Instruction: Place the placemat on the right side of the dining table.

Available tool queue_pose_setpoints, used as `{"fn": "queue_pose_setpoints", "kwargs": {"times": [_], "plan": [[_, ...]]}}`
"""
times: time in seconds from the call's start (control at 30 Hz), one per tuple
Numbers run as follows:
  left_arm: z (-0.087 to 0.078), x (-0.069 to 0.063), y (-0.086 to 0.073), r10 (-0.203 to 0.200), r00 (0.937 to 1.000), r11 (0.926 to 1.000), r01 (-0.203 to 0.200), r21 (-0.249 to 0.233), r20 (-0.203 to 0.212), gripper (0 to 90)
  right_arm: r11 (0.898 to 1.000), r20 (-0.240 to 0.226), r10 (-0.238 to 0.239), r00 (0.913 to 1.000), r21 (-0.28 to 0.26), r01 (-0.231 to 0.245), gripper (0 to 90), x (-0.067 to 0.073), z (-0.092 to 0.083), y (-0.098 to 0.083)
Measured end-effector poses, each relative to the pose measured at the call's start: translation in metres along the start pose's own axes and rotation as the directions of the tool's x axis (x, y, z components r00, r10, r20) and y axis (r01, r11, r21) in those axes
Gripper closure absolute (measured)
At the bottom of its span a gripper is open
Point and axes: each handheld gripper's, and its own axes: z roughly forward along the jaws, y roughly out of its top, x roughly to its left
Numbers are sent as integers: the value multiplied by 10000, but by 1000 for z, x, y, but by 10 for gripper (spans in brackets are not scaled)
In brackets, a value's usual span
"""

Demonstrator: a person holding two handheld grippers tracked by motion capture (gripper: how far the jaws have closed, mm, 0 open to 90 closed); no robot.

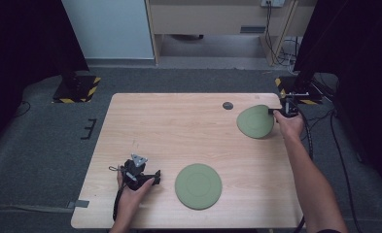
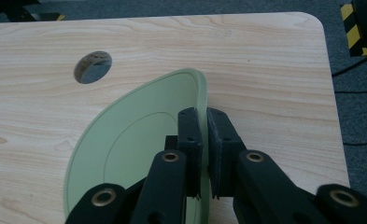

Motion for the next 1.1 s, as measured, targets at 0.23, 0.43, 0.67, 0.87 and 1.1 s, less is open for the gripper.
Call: {"fn": "queue_pose_setpoints", "kwargs": {"times": [0.23,0.43,0.67,0.87,1.1], "plan": [[0,0,0,6,10000,10000,-6,11,-13,18,9998,96,141,9999,105,-142,839,-6,7,-3],[0,0,0,7,10000,10000,-7,15,-28,17,9997,31,154,9999,203,-154,830,-11,11,-5],[0,0,0,3,10000,10000,-3,11,-26,16,9992,159,264,9995,287,-268,802,-17,16,-10],[0,0,0,5,10000,10000,-5,13,-24,16,9991,416,176,9990,369,-191,787,-17,19,-11],[0,0,0,7,10000,10000,-7,16,-27,16,9988,610,243,9978,407,-268,773,-18,25,-14]]}}
